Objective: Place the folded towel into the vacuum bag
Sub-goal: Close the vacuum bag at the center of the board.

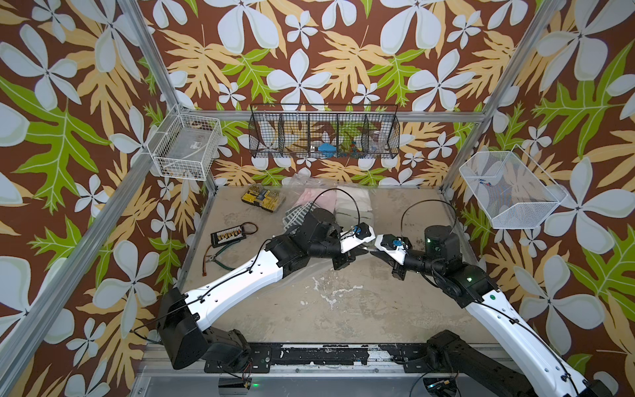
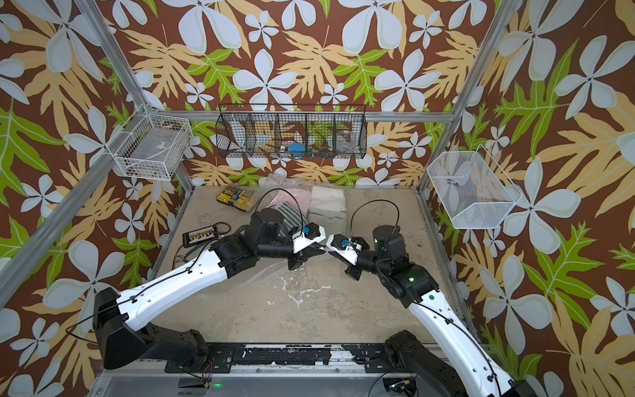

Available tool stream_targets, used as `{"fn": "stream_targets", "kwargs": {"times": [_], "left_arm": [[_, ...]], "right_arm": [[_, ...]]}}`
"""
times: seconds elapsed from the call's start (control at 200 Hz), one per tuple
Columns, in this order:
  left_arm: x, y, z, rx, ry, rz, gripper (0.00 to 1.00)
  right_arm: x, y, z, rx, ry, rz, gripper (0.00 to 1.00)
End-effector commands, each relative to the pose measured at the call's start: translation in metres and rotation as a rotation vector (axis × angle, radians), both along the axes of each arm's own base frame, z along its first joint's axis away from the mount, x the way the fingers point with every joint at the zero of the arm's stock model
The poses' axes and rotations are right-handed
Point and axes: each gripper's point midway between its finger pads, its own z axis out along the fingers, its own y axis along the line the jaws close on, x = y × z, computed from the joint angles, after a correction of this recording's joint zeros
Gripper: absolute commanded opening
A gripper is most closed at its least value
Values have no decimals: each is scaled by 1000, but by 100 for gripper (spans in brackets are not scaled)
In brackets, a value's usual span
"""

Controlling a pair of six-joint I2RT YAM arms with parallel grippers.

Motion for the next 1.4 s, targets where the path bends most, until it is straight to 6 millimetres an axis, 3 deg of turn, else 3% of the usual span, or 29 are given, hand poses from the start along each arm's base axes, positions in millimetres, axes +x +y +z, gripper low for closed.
{"fn": "stream_targets", "kwargs": {"times": [0.0,0.31,0.606,0.936,1.046,1.196,1.396], "left_arm": [[8,19,-25,109,11,87,0],[3,32,-34,134,18,116,0],[8,46,-40,171,11,193,0],[8,55,-52,202,35,229,0],[8,51,-47,176,58,233,0],[12,41,-31,112,76,241,0],[11,31,-22,79,78,216,0]], "right_arm": [[4,-1,12,47,-35,-28,0],[4,-11,12,33,-54,-87,0],[23,-31,26,43,-91,-244,0],[40,-60,21,56,-47,-393,0],[32,-47,16,53,-9,-298,0],[6,-23,6,62,37,-134,0],[-14,-5,-15,9,107,-17,20]]}}
